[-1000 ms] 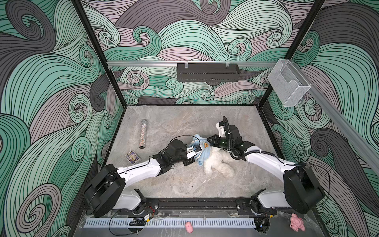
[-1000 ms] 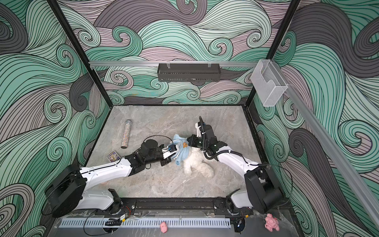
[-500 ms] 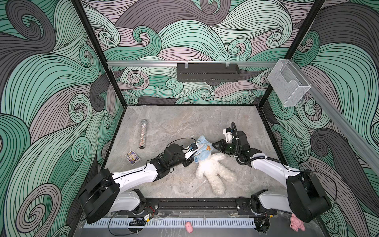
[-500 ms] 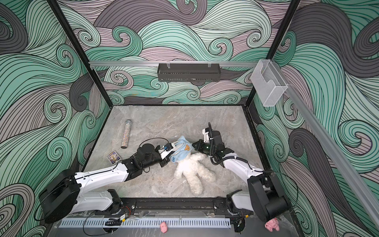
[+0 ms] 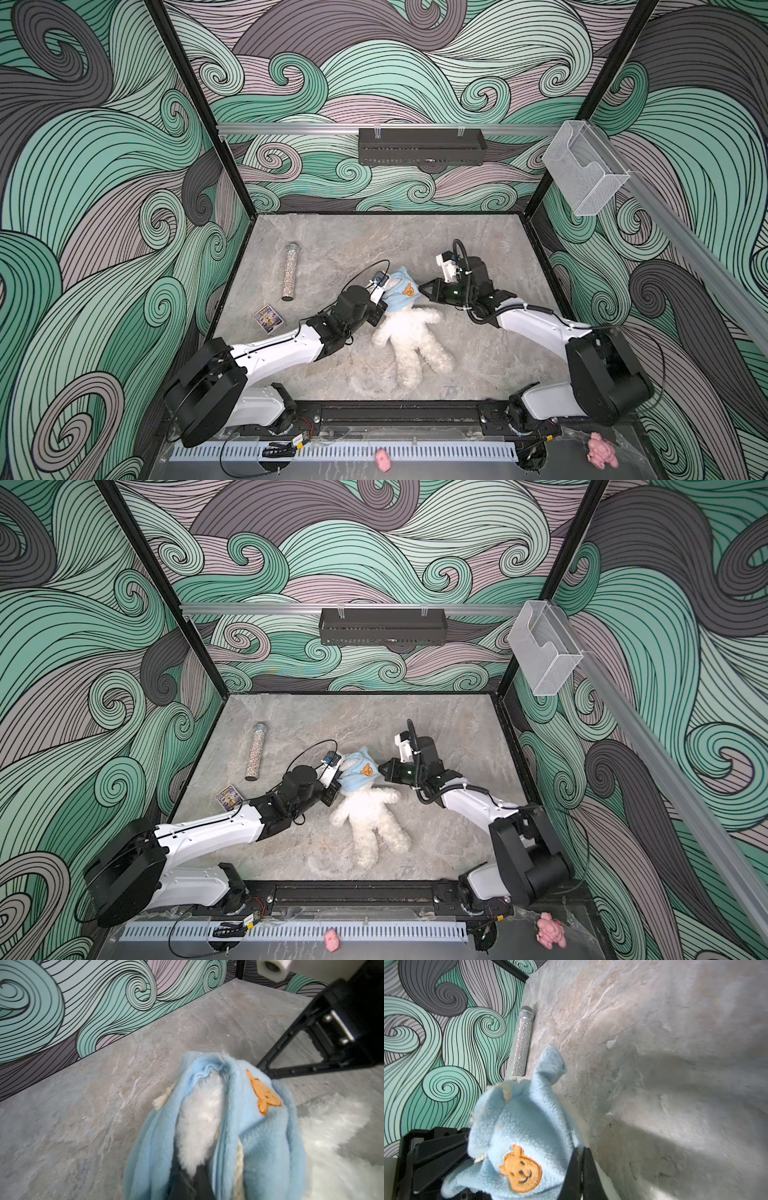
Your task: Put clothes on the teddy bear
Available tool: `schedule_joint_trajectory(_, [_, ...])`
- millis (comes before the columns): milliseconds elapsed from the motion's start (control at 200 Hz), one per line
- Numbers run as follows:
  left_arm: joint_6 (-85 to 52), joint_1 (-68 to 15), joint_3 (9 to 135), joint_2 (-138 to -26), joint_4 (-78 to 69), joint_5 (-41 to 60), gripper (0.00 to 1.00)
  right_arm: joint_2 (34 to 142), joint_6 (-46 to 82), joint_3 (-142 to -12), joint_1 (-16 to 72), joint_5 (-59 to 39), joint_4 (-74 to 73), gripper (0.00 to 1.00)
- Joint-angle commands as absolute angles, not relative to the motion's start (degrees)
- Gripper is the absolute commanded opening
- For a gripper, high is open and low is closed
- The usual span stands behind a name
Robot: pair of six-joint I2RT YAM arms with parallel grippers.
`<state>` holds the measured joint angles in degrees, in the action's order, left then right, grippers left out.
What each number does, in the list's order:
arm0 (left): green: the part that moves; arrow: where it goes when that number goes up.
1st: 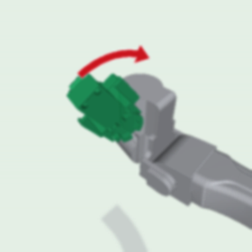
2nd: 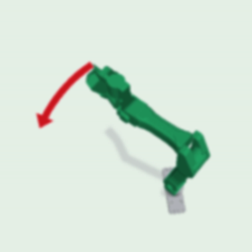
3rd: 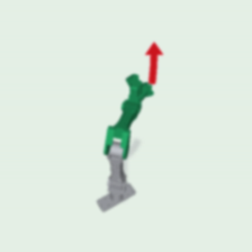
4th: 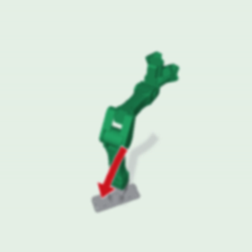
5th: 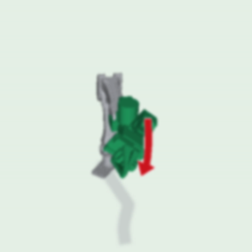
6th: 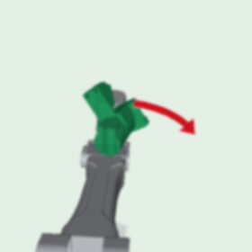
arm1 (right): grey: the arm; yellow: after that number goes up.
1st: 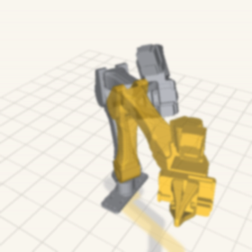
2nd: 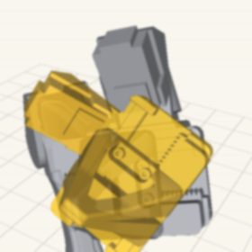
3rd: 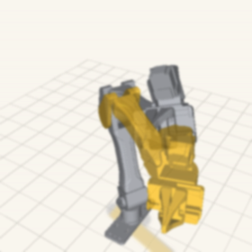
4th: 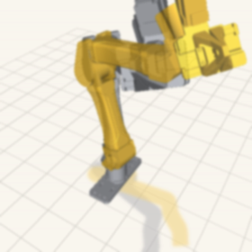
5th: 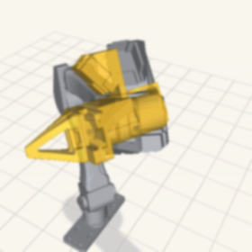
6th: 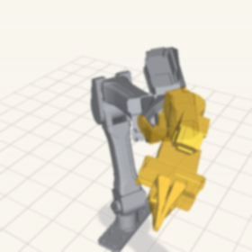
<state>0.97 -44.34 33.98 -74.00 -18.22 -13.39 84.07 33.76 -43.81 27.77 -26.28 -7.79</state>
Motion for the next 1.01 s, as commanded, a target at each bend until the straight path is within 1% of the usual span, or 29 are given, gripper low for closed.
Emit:
schedule_joint_trajectory(0, [-7.98,-41.66,37.48,-74.28,-15.09,-16.61,0.0,87.73,31.44,-46.75,30.93,-23.84,-4.76,0.0])
schedule_joint_trajectory(65, [-11.2,-40.52,38.64,-74.5,-13.78,-14.97,0.0,89.04,30.93,-48.07,31.15,-23.99,-4.08,0.0])
schedule_joint_trajectory(145, [-14.0,-39.3,39.57,-74.7,-12.32,-12.56,0.0,88.11,28.06,-50.31,31.18,-22.84,-1.07,0.12])
schedule_joint_trajectory(215, [-16.56,-38.27,40.32,-74.82,-10.28,-10.37,0.0,85.95,24.56,-52.58,31.19,-21.21,2.56,0.21])
schedule_joint_trajectory(315, [-19.64,-37.66,40.3,-74.59,-8.2,-8.32,0.0,82.19,20.65,-53.31,32.11,-18.56,5.3,0.31])
schedule_joint_trajectory(375, [-21.93,-37.38,40.21,-74.12,-6.56,-7.58,0.0,80.15,19.34,-52.46,33.5,-17.21,5.08,0.35])
schedule_joint_trajectory(495, [-28.91,-36.75,38.84,-73.03,-6.36,-4.66,0.0,78.9,20.48,-49.9,37.19,-15.91,3.1,0.35])
schedule_joint_trajectory(595, [-35.4,-36.57,36.21,-72.53,-9.38,-0.57,0.0,80.59,24.52,-45.73,39.64,-15.03,-0.75,0.32])
schedule_joint_trajectory(720, [-39.89,-36.57,32.31,-71.01,-13.92,4.59,0.0,81.99,24.33,-42.22,39.93,-9.51,-1.35,0.28])
schedule_joint_trajectory(855, [-42.29,-36.02,28.33,-68.58,-15.64,8.13,0.11,82.67,19.73,-39.48,39.7,-3.91,-1.3,0.23])
schedule_joint_trajectory(951, [-43.72,-34.98,25.52,-66.76,-17.46,9.63,0.21,83.43,16.61,-37.17,39.55,-3.67,-3.87,0.18])
schedule_joint_trajectory(1001, [-44.22,-34.19,24.43,-66.3,-18.37,10.18,0.24,83.6,15.22,-35.89,39.51,-4.59,-5.54,0.16])
